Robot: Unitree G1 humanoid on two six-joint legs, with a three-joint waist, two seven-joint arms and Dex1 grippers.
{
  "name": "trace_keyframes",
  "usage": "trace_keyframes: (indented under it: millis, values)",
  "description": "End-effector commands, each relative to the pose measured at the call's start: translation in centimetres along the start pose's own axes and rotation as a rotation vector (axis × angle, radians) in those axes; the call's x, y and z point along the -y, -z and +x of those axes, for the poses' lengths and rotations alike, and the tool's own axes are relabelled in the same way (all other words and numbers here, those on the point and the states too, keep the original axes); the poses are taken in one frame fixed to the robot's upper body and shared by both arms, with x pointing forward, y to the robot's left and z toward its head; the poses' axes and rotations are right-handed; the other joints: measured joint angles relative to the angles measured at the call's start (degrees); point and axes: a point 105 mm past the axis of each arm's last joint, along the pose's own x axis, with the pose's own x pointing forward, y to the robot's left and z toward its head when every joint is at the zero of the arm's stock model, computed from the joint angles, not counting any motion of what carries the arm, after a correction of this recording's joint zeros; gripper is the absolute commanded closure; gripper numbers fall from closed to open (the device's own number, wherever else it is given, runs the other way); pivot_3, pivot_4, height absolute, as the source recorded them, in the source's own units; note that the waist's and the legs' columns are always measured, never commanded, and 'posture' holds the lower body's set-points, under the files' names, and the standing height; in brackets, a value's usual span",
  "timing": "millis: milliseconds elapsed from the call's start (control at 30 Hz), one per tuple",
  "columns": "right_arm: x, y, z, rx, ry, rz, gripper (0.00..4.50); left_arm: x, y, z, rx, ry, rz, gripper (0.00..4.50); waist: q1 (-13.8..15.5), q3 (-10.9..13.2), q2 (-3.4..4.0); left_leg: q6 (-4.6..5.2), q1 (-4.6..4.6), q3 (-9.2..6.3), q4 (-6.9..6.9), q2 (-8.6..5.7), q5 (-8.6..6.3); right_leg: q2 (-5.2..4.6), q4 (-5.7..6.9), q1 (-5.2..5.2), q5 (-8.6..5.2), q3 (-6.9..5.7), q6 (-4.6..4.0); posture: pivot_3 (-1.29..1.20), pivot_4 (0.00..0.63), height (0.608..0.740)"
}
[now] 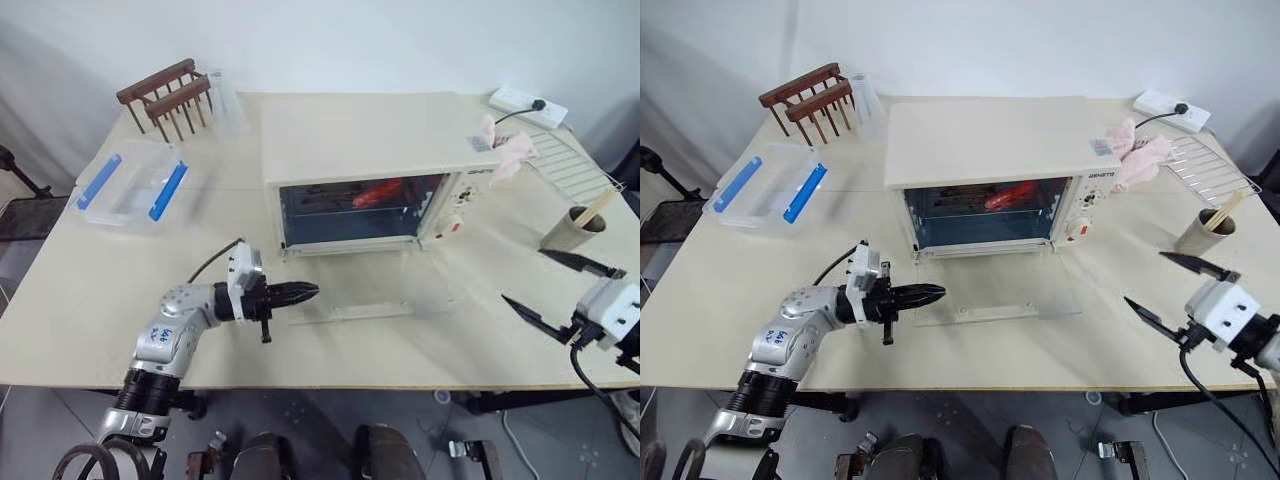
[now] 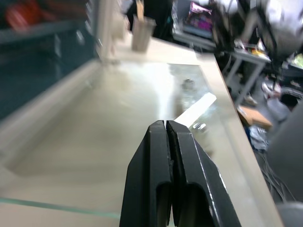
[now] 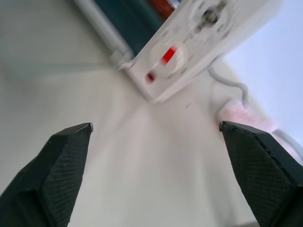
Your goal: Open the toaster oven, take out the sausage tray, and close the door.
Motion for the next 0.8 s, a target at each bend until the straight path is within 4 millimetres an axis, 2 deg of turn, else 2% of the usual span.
trace_keyframes:
  millis: [33, 133, 200, 233, 267, 400, 467, 600, 700, 800]
  values:
    - [-0.8, -4.5, 3.5, 0.110, -0.021, -0.077, 0.00, -0.5, -0.1, -0.4, 0.014, -0.063, 0.057, 4.44, 0.00, 0.00, 0.00, 0.00, 0.00, 0.00, 0.00, 0.02, 0.00, 0.00, 0.01, -0.01, 0.00, 0.00, 0.00, 0.00, 0.150, 0.740]
    - [-3.0, -7.9, 6.6, 0.228, -0.081, -0.199, 0.00, 0.0, 0.1, -0.7, 0.022, -0.066, 0.059, 4.44, 0.20, 0.00, 0.00, 0.01, -0.06, -0.04, 0.03, 0.03, -0.01, 0.00, 0.02, -0.04, 0.00, -0.05, 0.00, 0.00, 0.150, 0.740]
    - [-3.5, -8.7, 8.3, 0.248, -0.068, -0.262, 0.00, 0.3, 0.3, -1.0, 0.014, -0.066, 0.056, 4.44, 0.27, 0.00, 0.00, 0.02, -0.11, -0.02, 0.03, -0.01, -0.02, -0.03, 0.04, -0.07, 0.00, -0.05, 0.00, 0.00, 0.150, 0.740]
    - [-3.8, -9.1, 9.3, 0.262, -0.053, -0.285, 0.00, 0.4, 0.1, -1.2, 0.024, -0.073, 0.055, 4.02, 0.38, 0.00, 0.00, 0.03, -0.16, -0.02, 0.05, -0.02, -0.02, -0.04, 0.05, -0.08, 0.00, -0.08, 0.01, 0.00, 0.150, 0.740]
    - [-4.0, -9.4, 10.0, 0.271, -0.042, -0.300, 0.00, 0.5, 0.0, -1.3, 0.031, -0.078, 0.054, 3.93, 0.35, 0.01, 0.00, 0.03, -0.19, -0.03, 0.07, -0.03, -0.02, -0.05, 0.05, -0.08, 0.00, -0.09, 0.01, 0.00, 0.150, 0.740]
    - [-5.0, -10.1, 13.5, 0.262, 0.013, -0.406, 0.00, 0.9, -0.4, -2.1, 0.053, -0.107, 0.072, 2.77, 0.14, 0.01, 0.00, 0.05, -0.21, -0.02, 0.10, -0.04, -0.02, -0.07, 0.09, -0.10, 0.01, -0.09, 0.02, 0.00, 0.150, 0.740]
    - [-5.2, -9.6, 14.8, 0.206, 0.031, -0.428, 0.00, 0.8, -0.3, -2.6, 0.044, -0.140, 0.087, 2.18, 0.19, 0.01, 0.00, 0.05, -0.26, -0.02, 0.10, -0.05, -0.02, -0.07, 0.11, -0.14, 0.01, -0.11, 0.02, 0.00, 0.150, 0.740]
    - [-3.7, -8.4, 16.7, 0.123, 0.112, -0.474, 0.00, 0.9, -1.0, -3.6, 0.077, -0.190, 0.128, 1.03, -0.01, 0.01, 0.00, 0.05, -0.29, 0.01, 0.09, -0.04, -0.01, -0.06, 0.15, -0.15, 0.01, -0.11, 0.03, 0.00, 0.150, 0.740]
    - [-3.2, -8.3, 17.9, 0.105, 0.130, -0.521, 0.89, 1.0, -1.1, -3.8, 0.086, -0.199, 0.141, 0.11, -0.02, 0.01, 0.00, 0.05, -0.28, 0.01, 0.09, -0.03, -0.01, -0.05, 0.15, -0.16, 0.02, -0.11, 0.03, 0.00, 0.150, 0.740]
    - [-3.5, -8.3, 19.1, 0.085, 0.115, -0.541, 1.87, 1.2, -1.2, -3.7, 0.096, -0.202, 0.133, 0.10, -0.19, 0.01, 0.00, 0.05, -0.28, 0.02, 0.06, -0.02, -0.01, -0.03, 0.15, -0.16, 0.02, -0.11, 0.03, 0.00, 0.150, 0.740]
